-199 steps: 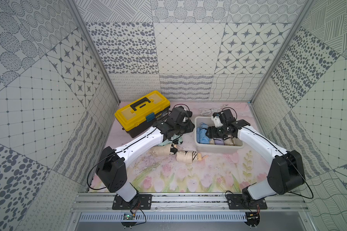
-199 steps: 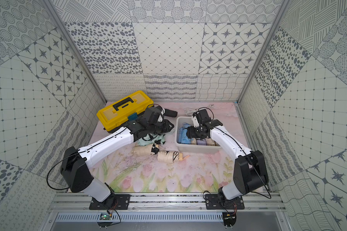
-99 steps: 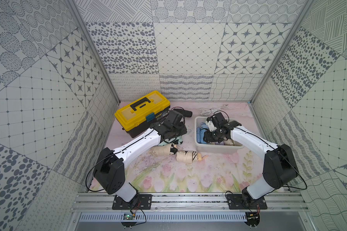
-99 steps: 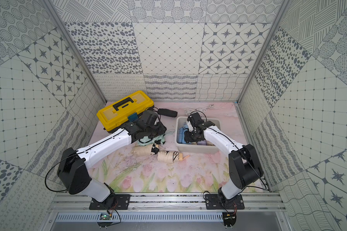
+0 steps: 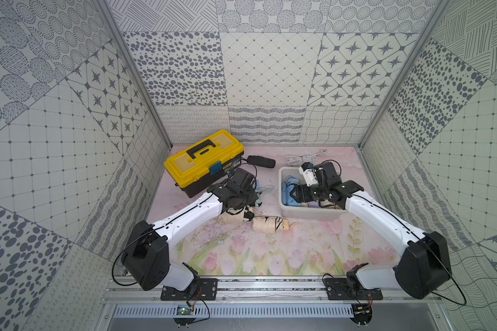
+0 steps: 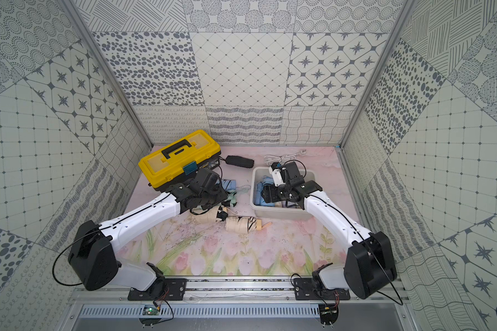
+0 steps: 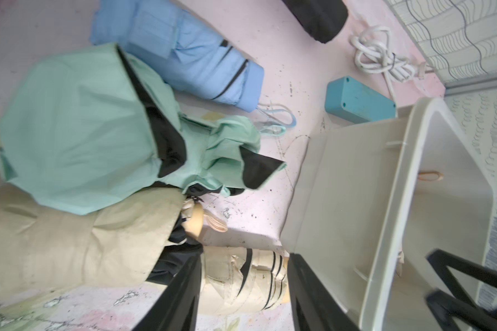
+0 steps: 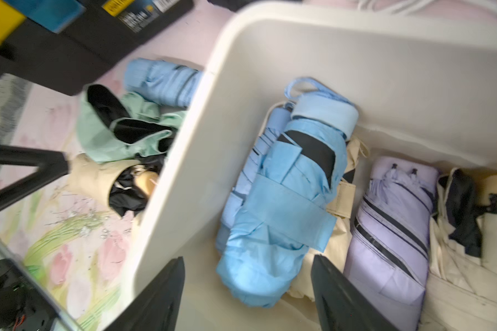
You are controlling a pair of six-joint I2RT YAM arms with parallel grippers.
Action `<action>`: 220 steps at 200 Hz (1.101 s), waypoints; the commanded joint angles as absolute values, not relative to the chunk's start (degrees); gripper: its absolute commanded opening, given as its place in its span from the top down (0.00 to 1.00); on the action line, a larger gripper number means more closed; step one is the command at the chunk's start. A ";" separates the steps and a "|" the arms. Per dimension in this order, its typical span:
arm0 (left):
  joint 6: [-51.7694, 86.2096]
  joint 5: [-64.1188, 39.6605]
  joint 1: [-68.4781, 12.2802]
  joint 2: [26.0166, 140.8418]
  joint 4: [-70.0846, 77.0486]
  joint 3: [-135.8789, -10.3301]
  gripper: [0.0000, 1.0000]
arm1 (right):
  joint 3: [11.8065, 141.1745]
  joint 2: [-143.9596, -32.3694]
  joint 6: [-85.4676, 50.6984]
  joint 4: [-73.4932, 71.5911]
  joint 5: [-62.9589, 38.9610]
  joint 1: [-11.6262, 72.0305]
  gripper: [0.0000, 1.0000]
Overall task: Put the umbrella into the storage box
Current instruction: Adjust the storage box at the center of the board, then pick up the umbrella from the center of the board.
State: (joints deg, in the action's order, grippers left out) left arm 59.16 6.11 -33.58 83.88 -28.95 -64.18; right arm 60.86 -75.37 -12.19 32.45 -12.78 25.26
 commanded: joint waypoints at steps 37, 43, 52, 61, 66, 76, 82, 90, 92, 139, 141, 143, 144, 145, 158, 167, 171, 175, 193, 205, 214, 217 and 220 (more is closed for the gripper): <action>34.76 5.04 -28.56 79.27 -33.95 -63.02 0.39 | 53.10 -62.14 -14.95 25.77 -18.53 25.14 0.20; 28.59 2.99 -28.05 78.45 -33.75 -63.02 0.38 | 52.10 -61.07 -15.37 25.69 -18.59 25.19 0.20; 20.58 1.03 -27.53 77.31 -34.52 -63.34 0.38 | 50.76 -59.54 -15.85 25.73 -18.32 25.16 0.20; 12.98 0.15 -27.42 76.36 -36.03 -63.75 0.37 | 49.75 -57.96 -16.19 26.13 -18.09 25.22 0.20; 9.06 0.05 -27.38 75.89 -37.05 -63.96 0.37 | 49.21 -57.08 -16.26 26.39 -17.98 25.21 0.20; 2.15 0.14 -27.33 74.90 -38.73 -63.82 0.35 | 48.41 -55.33 -16.40 26.85 -17.76 25.17 0.20; -1.90 0.55 -27.33 74.42 -39.61 -63.49 0.35 | 47.87 -54.18 -16.38 27.14 -17.75 25.20 0.20; -6.72 0.52 -27.34 73.82 -40.98 -62.94 0.33 | 47.36 -52.88 -16.27 27.62 -17.88 25.22 0.19; -8.45 0.17 -27.34 73.67 -41.27 -62.76 0.33 | 47.30 -52.62 -16.26 27.82 -17.92 25.18 0.19; -31.45 -2.63 -27.33 73.86 -45.96 -58.60 0.21 | 45.97 -47.55 -16.47 31.69 -18.79 25.17 0.18; -31.94 -2.39 -27.33 74.08 -46.01 -58.51 0.21 | 45.97 -47.39 -16.47 31.78 -18.80 25.19 0.18; -32.46 -2.11 -27.33 74.31 -46.00 -58.46 0.21 | 45.97 -47.25 -16.49 31.94 -18.79 25.22 0.18; -32.76 -1.98 -27.33 74.42 -45.98 -58.37 0.21 | 45.88 -47.13 -16.46 31.97 -18.80 25.18 0.18; -33.12 -1.82 -27.33 74.48 -46.02 -58.32 0.21 | 45.88 -47.03 -16.45 32.02 -18.76 25.16 0.18; -36.39 0.27 -27.41 76.15 -45.18 -57.52 0.19 | 45.75 -46.27 -16.54 32.43 -18.79 25.15 0.18; -37.51 2.06 -27.38 77.17 -43.84 -56.95 0.17 | 45.57 -45.97 -16.63 32.51 -19.16 25.21 0.18; -37.79 2.90 -27.42 77.61 -43.09 -56.66 0.17 | 45.61 -45.97 -16.74 32.52 -19.29 25.20 0.18; -37.98 3.63 -27.44 78.03 -42.33 -56.42 0.16 | 45.69 -45.97 -16.79 32.59 -19.48 25.20 0.18; -39.33 5.39 -27.76 79.48 -39.80 -55.69 0.15 | 46.03 -46.05 -16.96 33.19 -19.86 25.15 0.18; -40.63 6.34 -28.14 80.46 -38.34 -55.20 0.14 | 46.18 -45.93 -17.33 33.65 -19.71 25.19 0.18; -41.73 6.84 -28.30 81.15 -37.45 -54.79 0.14 | 45.94 -45.66 -17.70 33.66 -19.81 25.14 0.18; -42.02 6.96 -28.37 81.35 -37.19 -54.69 0.14 | 45.81 -45.63 -17.82 33.62 -19.92 25.19 0.18; -42.36 7.01 -28.39 81.50 -36.87 -54.46 0.14 | 45.78 -45.62 -17.96 33.58 -20.07 25.17 0.18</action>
